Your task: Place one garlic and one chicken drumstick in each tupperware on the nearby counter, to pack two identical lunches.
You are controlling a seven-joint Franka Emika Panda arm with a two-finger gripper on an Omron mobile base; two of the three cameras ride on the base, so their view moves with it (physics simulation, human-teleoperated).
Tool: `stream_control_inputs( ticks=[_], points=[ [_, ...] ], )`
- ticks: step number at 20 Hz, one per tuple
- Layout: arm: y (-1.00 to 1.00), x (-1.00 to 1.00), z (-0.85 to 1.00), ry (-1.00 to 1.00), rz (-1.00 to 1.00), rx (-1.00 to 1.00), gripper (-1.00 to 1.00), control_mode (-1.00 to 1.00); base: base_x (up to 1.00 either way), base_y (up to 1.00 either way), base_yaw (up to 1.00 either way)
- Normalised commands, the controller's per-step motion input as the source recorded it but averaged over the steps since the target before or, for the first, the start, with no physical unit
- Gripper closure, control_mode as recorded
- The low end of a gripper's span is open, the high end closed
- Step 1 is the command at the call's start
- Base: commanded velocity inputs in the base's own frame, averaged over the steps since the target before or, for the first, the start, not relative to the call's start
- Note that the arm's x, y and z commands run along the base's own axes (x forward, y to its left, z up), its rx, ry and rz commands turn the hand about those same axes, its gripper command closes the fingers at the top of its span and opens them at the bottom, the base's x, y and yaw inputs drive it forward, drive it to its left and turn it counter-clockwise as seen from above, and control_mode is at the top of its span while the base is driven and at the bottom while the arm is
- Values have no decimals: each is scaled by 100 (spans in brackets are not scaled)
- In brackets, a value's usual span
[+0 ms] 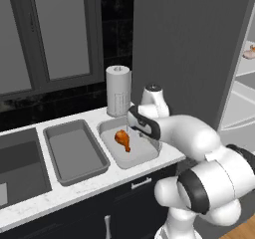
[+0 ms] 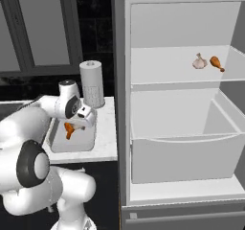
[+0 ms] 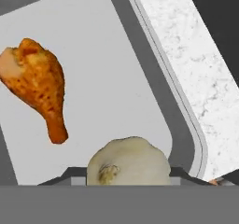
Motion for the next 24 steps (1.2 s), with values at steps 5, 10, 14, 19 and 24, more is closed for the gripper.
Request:
stream_control_inputs(
  ticks=[5, 10, 14, 19, 24],
  points=[
    [14, 15, -69, 19, 3, 0, 100, -100, 0, 0, 0],
    [48, 11, -97, -2, 1, 0, 100, -100, 0, 0, 0],
    [25, 19, -67, 0, 0, 0, 100, -100, 0, 0, 0],
    [-18, 0, 0, 0, 0, 0, 100, -100, 0, 0, 0],
    [-11, 19, -1, -2, 0, 0, 100, -100, 0, 0, 0]
  ],
)
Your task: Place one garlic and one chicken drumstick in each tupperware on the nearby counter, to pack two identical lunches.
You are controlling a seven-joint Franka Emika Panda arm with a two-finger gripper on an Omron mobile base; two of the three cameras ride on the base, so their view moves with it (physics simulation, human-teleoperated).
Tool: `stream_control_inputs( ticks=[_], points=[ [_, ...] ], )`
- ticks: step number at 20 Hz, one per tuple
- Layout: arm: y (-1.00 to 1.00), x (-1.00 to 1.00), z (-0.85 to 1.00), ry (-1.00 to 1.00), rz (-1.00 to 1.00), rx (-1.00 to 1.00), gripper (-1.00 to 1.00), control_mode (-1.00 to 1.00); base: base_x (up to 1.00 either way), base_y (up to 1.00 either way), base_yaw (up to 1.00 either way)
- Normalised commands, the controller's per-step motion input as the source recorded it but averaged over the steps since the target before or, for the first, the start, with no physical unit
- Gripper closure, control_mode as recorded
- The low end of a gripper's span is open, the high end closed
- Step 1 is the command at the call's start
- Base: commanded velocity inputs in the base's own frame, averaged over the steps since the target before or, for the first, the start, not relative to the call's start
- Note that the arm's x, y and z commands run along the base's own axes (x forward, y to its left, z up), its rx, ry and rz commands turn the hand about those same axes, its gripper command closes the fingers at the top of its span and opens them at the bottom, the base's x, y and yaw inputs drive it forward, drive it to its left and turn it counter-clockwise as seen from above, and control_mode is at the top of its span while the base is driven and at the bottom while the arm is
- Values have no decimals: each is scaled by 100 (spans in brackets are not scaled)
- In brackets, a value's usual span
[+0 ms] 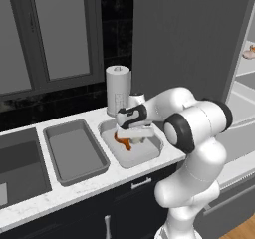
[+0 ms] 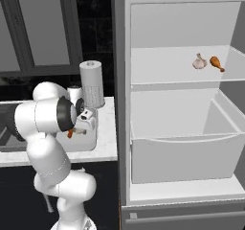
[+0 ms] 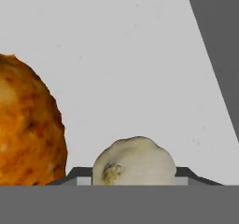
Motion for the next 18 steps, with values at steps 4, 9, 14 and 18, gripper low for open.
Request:
stream_control_inputs(
  ticks=[4, 9, 14, 18],
  points=[
    [0, 22, -1, -2, 0, 0, 100, -100, 0, 0, 0],
    [6, 10, 0, 0, 0, 0, -100, -100, 0, 0, 0],
    [21, 3, 5, 0, 0, -1, -100, -100, 0, 0, 0],
    [25, -5, 58, -1, 0, 0, -100, -100, 0, 0, 0]
  ],
)
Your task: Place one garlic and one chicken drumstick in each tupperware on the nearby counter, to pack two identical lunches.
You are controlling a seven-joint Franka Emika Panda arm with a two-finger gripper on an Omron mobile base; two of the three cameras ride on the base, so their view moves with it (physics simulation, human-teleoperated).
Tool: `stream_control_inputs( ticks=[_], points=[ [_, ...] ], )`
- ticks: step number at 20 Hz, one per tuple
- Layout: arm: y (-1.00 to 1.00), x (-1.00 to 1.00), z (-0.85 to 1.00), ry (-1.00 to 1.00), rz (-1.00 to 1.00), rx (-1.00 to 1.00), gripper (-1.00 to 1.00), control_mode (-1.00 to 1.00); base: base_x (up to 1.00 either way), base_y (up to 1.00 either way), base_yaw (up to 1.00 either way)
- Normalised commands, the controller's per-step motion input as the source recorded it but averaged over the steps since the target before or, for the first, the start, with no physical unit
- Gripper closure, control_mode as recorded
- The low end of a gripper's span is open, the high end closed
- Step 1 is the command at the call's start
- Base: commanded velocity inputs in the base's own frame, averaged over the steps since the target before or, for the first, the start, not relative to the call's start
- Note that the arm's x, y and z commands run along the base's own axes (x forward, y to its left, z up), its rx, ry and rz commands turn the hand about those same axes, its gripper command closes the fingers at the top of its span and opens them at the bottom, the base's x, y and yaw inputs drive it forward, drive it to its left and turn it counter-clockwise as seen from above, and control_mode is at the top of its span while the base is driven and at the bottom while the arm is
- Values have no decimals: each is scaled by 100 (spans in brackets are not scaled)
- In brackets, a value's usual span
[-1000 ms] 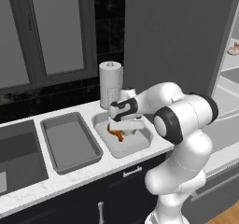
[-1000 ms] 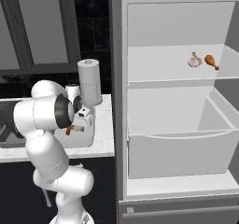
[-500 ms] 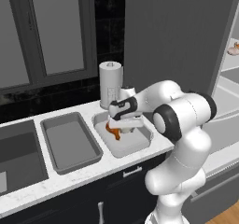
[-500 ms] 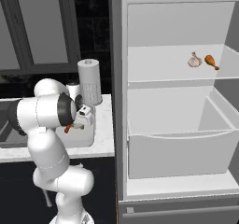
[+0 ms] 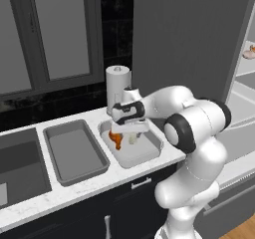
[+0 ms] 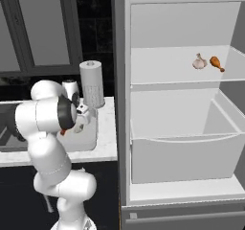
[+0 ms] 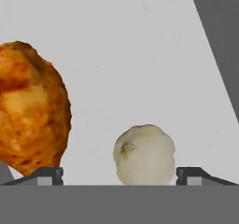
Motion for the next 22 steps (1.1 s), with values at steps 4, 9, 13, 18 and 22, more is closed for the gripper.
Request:
stream_control_inputs(
  ticks=[4, 9, 13, 18, 22],
  points=[
    [-9, -42, 82, -8, -2, 0, -100, -100, 0, 0, 0],
    [-40, -83, 81, -7, -1, 6, -100, -100, 0, 0, 0],
    [-49, -100, 27, 0, 0, 10, -100, -100, 0, 0, 0],
    [-29, -100, -1, -5, 0, 6, -100, -100, 0, 0, 0],
    [0, -100, -9, -10, 5, 0, -100, -100, 0, 0, 0]
  ],
)
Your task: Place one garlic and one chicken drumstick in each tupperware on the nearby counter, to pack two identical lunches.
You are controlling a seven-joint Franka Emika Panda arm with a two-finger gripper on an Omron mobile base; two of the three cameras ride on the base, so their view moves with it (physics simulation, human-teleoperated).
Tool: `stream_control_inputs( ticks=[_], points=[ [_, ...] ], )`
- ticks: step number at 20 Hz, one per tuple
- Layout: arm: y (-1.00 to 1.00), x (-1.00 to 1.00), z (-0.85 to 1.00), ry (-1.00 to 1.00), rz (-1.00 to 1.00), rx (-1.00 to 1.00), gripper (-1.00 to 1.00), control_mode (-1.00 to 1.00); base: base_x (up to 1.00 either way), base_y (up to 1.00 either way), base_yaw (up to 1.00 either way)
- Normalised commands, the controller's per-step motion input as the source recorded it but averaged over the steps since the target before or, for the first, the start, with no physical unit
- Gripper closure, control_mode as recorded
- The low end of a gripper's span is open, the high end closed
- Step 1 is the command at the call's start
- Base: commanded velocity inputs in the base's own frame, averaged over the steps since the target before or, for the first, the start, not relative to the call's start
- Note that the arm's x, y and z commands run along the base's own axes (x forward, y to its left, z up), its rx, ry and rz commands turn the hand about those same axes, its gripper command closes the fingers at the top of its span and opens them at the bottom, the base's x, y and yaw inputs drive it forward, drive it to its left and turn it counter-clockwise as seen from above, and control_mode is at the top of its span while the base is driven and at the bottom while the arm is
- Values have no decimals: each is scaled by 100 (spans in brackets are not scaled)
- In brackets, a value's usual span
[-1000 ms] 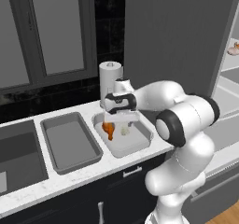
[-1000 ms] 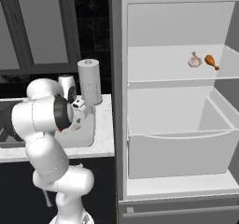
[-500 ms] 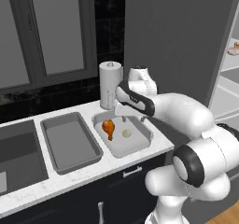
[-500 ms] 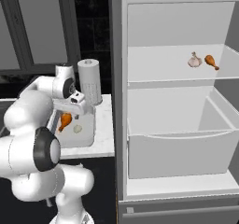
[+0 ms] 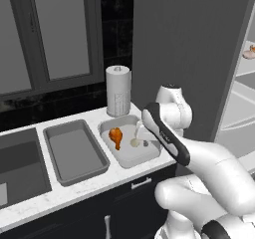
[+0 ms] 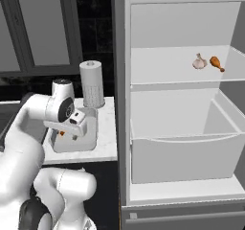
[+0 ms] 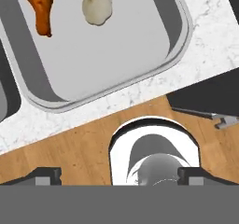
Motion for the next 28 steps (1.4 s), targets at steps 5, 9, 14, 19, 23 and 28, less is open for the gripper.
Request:
stream_control_inputs(
  ticks=[5, 9, 14, 19, 23, 28],
  points=[
    [-2, -84, 82, 0, 10, -5, -100, -100, 0, 0, 0],
    [-28, -70, 77, 1, 9, -2, -100, -100, 0, 0, 0],
    [-34, -91, 11, -10, 0, 0, -100, -100, 0, 0, 0],
    [-1, -28, 0, -5, 0, 0, -100, -100, 0, 0, 0],
    [0, -7, 0, -1, 0, 0, -100, -100, 0, 0, 0],
    [0, 0, 0, 0, 0, 0, -100, 100, -87, -76, -20]
  ],
)
